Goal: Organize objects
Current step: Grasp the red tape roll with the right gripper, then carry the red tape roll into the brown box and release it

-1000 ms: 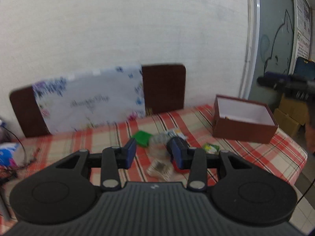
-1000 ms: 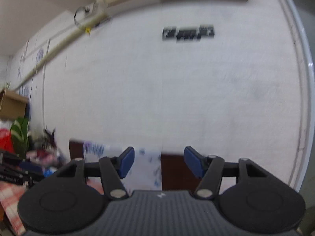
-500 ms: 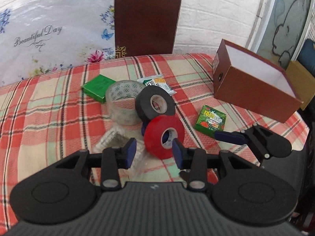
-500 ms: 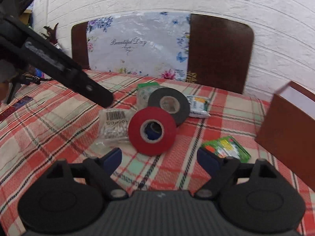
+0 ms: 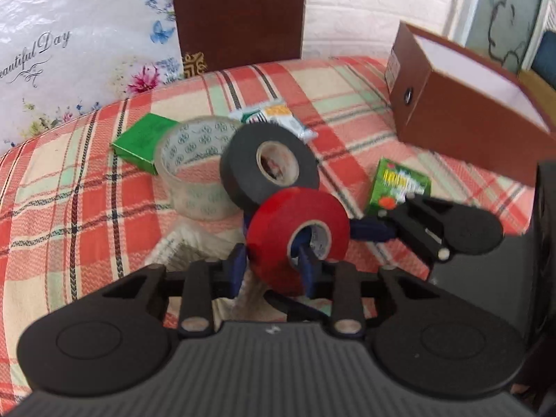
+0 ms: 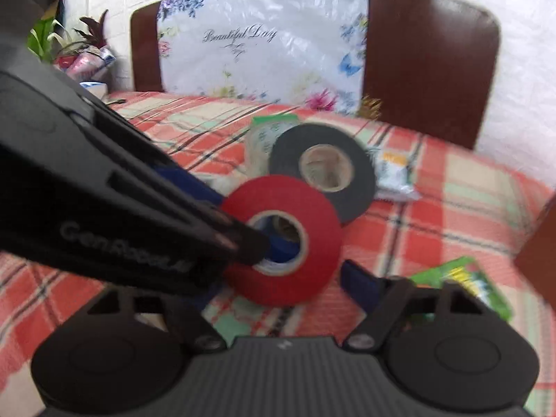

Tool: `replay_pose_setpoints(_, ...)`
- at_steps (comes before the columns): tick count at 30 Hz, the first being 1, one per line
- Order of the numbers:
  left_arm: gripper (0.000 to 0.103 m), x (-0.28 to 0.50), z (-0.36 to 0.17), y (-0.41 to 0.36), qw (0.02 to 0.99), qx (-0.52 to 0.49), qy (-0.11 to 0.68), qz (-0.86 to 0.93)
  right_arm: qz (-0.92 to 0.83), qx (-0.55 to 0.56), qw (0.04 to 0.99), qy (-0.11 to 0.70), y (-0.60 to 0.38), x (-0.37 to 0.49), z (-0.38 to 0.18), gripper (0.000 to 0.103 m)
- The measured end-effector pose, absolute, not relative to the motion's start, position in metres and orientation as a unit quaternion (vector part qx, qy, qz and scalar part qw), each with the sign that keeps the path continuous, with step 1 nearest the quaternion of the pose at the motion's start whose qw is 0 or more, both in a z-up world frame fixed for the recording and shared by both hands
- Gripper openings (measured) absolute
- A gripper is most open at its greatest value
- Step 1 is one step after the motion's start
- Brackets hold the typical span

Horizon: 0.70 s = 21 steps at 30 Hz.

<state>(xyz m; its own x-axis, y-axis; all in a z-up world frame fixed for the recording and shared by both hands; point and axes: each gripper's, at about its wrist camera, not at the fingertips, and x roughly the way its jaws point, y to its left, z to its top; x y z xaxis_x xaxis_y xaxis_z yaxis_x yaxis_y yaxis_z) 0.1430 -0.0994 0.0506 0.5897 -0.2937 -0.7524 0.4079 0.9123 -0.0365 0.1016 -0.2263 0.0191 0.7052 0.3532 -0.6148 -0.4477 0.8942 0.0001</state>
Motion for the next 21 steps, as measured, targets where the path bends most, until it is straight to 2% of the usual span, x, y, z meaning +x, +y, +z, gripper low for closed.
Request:
replay_pose_setpoints(6, 0.03, 0.123, 0.094, -0.132, 0.901, 0.091, 0.357, -0.229, 0.184, -0.061, 0.949, 0.248, -0.257, 0.072, 0.049, 0.071)
replay_pose_setpoints(14, 0.03, 0.138, 0.143, -0.228, 0.906, 0.073, 0.289, -0.301, 0.057, -0.068, 0.987, 0.136, -0.34, 0.055, 0.09, 0.071)
replay_pose_setpoints(21, 0.03, 0.173, 0.133, -0.314, 0.884, 0.034, 0.299, -0.357, -0.018, -0.042, 0.987, 0.153, -0.431, 0.08, 0.098, 0.071)
